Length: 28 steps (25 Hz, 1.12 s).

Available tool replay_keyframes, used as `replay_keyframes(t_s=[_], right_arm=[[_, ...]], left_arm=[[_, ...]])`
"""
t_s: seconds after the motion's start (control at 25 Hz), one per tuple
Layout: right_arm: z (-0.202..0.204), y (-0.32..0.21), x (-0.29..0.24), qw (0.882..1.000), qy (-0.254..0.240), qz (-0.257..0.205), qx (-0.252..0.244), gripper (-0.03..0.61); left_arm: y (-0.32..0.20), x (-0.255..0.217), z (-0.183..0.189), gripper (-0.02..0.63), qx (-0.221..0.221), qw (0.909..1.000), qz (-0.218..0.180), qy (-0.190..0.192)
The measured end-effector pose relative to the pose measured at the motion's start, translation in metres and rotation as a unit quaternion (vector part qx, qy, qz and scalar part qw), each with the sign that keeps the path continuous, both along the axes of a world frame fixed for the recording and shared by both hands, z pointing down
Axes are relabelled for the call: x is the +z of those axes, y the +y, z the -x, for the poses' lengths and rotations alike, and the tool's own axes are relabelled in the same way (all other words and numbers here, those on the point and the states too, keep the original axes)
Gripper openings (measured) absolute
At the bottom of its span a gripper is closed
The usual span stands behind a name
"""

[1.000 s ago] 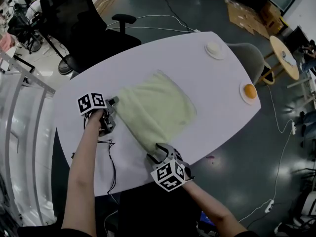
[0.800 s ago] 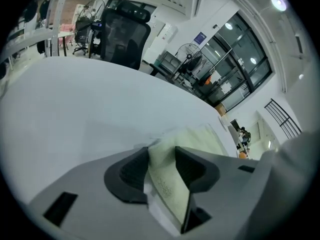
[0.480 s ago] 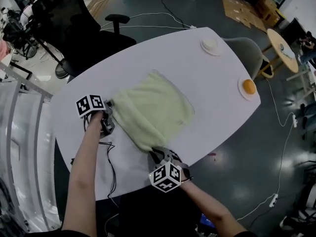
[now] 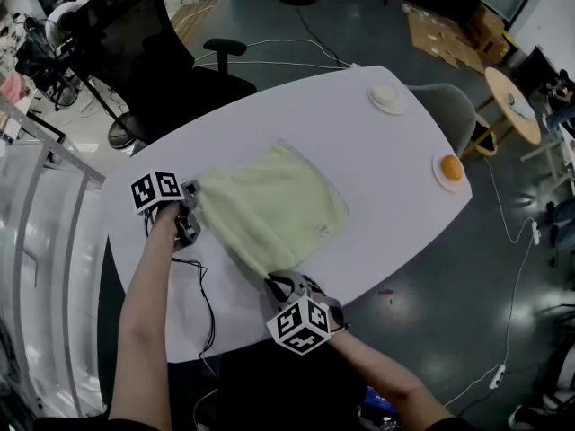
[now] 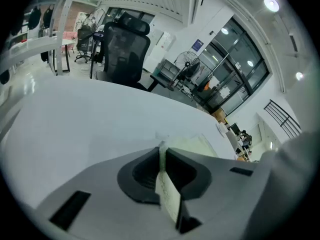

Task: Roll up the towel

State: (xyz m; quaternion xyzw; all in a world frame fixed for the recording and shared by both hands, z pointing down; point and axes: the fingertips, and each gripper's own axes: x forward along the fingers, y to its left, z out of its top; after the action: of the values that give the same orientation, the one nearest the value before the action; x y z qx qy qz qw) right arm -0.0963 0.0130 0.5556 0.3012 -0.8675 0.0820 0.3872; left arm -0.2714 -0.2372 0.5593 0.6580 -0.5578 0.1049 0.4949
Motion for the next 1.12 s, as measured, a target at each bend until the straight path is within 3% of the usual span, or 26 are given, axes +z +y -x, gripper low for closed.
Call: replay_keyframes(t_s=[0.28,0.48,0.84,1.12], right_arm=[[0.034,0.031,0.004,0.999,-0.009,0.017,-0.034,0.034],[0.041,0.042,0.021,0.999,-0.004,0.039,-0.037,0.034],[0.019,0.020,0.008,0.994,-0.078,0.077,0.025,0.043],[-0.013,-0.007,-0.010,0.989,-0.113,0.071,0.069,0.052]], left_arm=[[0.035,0.022,0.043,0.038,-0.026,0.9992,0.031,-0.004],[0.050,0.038,0.053,0.038,-0.039,0.9983,0.044,0.000],[0.035,0.021,0.042,0.038,-0.028,0.9985,0.044,-0.019],[0.006,-0.004,0.008,0.040,-0.010,0.9990,0.037,-0.025]])
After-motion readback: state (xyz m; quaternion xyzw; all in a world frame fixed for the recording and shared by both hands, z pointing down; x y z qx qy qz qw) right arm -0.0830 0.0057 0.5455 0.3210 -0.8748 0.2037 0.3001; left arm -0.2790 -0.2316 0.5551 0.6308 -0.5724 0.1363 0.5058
